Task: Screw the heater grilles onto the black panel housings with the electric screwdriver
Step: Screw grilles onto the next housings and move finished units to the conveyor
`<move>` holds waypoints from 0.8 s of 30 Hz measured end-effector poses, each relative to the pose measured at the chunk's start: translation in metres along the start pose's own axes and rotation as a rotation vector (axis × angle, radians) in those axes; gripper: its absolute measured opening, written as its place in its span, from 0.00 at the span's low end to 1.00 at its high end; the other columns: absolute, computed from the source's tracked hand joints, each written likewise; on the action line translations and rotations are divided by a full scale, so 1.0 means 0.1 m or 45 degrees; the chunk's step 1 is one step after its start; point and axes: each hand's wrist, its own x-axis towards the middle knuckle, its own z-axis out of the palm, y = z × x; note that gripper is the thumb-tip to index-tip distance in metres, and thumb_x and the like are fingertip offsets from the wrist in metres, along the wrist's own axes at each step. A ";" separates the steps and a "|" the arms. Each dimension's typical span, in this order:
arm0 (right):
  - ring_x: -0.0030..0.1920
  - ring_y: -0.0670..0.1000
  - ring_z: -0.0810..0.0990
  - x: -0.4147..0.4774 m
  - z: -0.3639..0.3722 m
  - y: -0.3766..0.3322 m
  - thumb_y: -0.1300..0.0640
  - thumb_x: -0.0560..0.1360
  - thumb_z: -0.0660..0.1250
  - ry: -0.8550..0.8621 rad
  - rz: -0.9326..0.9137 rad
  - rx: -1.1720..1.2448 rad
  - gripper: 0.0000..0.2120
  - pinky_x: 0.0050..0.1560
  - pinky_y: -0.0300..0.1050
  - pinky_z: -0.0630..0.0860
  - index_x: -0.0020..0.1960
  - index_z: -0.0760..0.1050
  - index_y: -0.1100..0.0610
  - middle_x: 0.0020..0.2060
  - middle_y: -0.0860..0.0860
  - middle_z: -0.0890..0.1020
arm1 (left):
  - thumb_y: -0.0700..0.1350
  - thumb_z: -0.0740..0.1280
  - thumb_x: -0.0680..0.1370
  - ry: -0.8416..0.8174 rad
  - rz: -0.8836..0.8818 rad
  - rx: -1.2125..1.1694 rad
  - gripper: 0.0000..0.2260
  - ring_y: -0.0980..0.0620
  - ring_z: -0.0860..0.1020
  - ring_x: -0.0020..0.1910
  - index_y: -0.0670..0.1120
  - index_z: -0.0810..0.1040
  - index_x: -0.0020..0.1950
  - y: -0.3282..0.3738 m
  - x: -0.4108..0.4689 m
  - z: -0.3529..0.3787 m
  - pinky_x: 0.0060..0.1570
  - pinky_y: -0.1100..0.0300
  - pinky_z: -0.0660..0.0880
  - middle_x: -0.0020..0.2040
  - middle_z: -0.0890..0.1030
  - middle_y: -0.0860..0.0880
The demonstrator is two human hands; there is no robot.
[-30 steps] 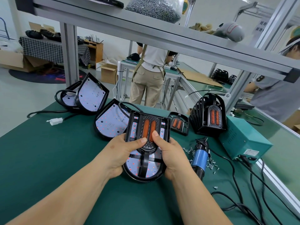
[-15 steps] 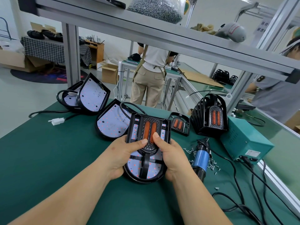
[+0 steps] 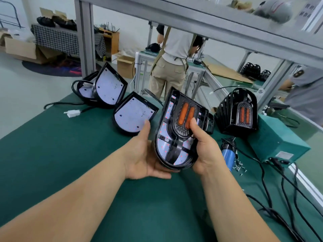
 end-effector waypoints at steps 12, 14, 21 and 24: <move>0.48 0.59 0.86 0.03 -0.06 0.01 0.50 0.67 0.71 -0.015 0.131 -0.051 0.22 0.44 0.54 0.84 0.56 0.83 0.62 0.51 0.60 0.86 | 0.73 0.45 0.76 0.083 0.347 -0.297 0.41 0.41 0.74 0.70 0.47 0.68 0.76 0.06 0.14 0.00 0.74 0.43 0.61 0.69 0.77 0.43; 0.45 0.57 0.87 0.03 -0.03 0.09 0.53 0.69 0.73 0.058 0.092 -0.189 0.21 0.41 0.51 0.84 0.58 0.81 0.64 0.47 0.60 0.86 | 0.72 0.44 0.77 0.117 0.401 -0.354 0.39 0.42 0.77 0.66 0.47 0.68 0.76 0.12 0.12 -0.06 0.69 0.44 0.68 0.67 0.79 0.44; 0.50 0.59 0.86 0.01 -0.03 0.18 0.55 0.77 0.71 0.050 0.030 -0.553 0.11 0.57 0.60 0.80 0.57 0.80 0.60 0.47 0.57 0.87 | 0.45 0.70 0.76 0.229 0.417 -0.042 0.19 0.40 0.84 0.52 0.40 0.76 0.65 0.09 0.04 0.04 0.47 0.47 0.83 0.55 0.84 0.38; 0.47 0.54 0.85 -0.02 -0.08 0.01 0.40 0.76 0.69 0.124 -0.195 -1.249 0.18 0.57 0.54 0.80 0.47 0.83 0.56 0.44 0.51 0.87 | 0.33 0.72 0.74 0.373 0.440 0.057 0.21 0.40 0.85 0.48 0.43 0.72 0.64 0.04 0.06 0.05 0.47 0.43 0.82 0.52 0.85 0.39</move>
